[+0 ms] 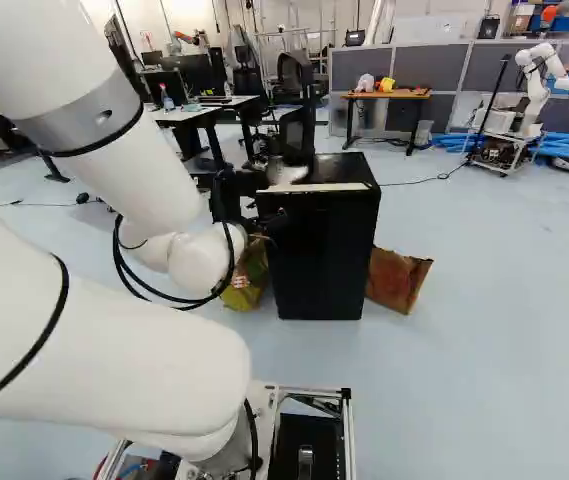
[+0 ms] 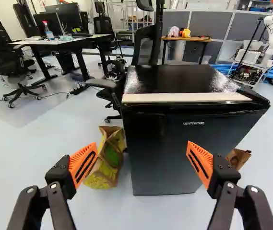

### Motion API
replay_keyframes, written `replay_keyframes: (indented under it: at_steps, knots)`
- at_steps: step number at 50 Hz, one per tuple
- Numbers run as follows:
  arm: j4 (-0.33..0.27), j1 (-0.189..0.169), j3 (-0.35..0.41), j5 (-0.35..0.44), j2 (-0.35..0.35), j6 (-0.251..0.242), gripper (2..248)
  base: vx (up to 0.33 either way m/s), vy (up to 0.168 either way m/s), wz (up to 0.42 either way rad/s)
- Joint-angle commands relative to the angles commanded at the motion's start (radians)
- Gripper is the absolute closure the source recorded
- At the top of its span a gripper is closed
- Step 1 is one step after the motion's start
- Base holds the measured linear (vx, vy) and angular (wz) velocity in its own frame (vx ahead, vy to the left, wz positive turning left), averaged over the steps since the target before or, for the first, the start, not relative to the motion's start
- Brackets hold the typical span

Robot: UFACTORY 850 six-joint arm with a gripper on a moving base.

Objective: Grab a drink from the fridge

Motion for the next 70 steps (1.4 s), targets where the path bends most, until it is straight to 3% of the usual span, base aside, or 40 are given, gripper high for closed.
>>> replay_keyframes:
  at_steps: [37,53,70]
  knots:
    - [0.0,0.007,-0.003,0.0,-0.003,0.0,3,0.01,-0.006,-0.005]
    - [0.042,0.047,-0.018,0.0,-0.021,0.0,3,0.0,0.0,0.0]
    - [0.137,0.114,-0.027,0.0,-0.031,0.0,3,0.0,0.0,0.0]
